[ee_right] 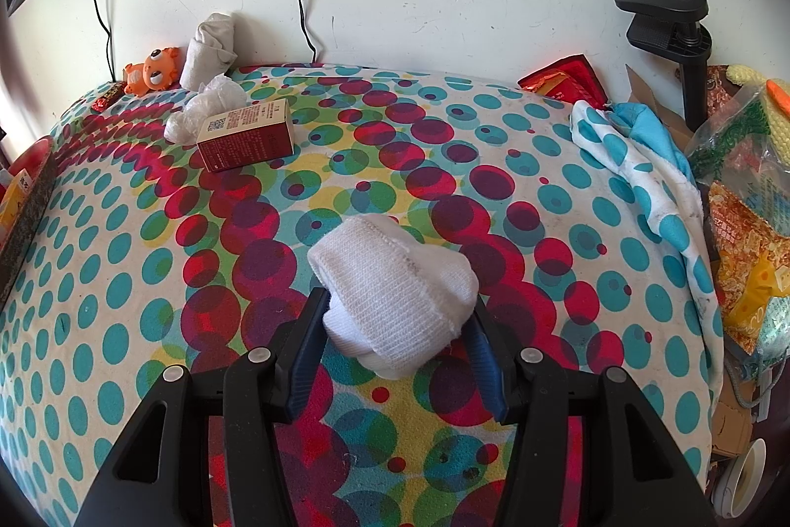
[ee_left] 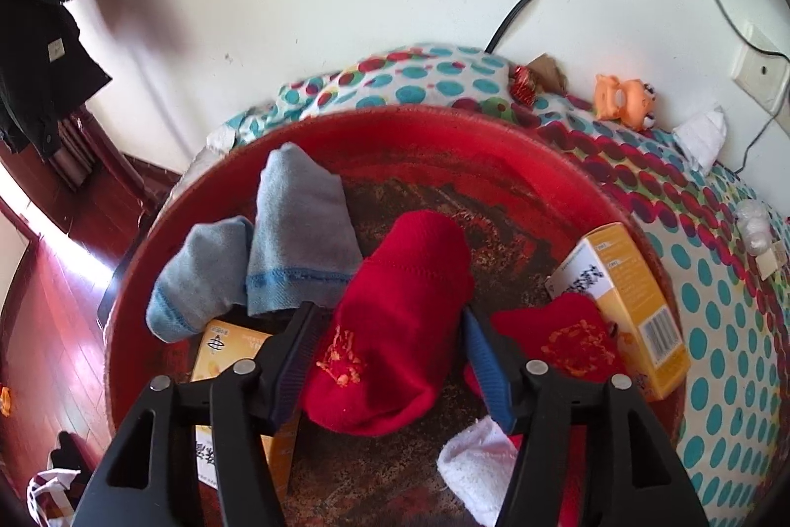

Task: Organize objects
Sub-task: 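Open the left gripper to drop the red sock into the tray, then carry the white sock with the right gripper into the tray and release, then grasp the beige QR-code box on the bed with the right gripper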

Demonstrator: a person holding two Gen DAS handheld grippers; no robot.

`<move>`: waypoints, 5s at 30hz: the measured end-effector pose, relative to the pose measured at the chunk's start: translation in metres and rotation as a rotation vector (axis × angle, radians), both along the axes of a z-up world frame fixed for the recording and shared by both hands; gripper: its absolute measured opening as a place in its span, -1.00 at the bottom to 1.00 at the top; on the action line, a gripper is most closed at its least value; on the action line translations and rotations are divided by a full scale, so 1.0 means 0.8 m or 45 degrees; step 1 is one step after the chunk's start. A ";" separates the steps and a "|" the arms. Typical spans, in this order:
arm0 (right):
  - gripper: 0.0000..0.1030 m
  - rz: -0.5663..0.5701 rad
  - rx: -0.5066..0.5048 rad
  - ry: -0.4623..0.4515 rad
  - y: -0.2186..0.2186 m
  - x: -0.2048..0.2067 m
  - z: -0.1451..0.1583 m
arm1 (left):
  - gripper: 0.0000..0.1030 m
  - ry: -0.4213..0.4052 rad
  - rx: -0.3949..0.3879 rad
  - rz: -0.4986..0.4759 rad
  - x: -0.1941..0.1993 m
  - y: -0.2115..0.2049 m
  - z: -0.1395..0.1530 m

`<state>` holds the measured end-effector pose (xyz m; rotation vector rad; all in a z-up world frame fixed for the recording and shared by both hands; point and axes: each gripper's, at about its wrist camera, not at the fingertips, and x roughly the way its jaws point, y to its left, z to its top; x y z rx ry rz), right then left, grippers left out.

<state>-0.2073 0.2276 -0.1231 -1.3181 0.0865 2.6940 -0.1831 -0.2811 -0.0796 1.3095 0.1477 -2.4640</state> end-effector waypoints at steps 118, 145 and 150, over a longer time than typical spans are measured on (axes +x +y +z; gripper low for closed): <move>0.23 0.846 -0.109 0.036 -0.504 -0.032 0.082 | 0.31 0.282 -0.053 0.380 0.208 -0.073 0.014; 0.53 0.083 -0.022 0.032 -0.112 -0.079 0.035 | 0.31 0.247 -0.125 0.215 0.189 -0.027 0.005; 0.54 0.078 0.040 0.008 -0.100 -0.119 0.014 | 0.31 0.281 -0.119 0.210 0.192 -0.024 0.009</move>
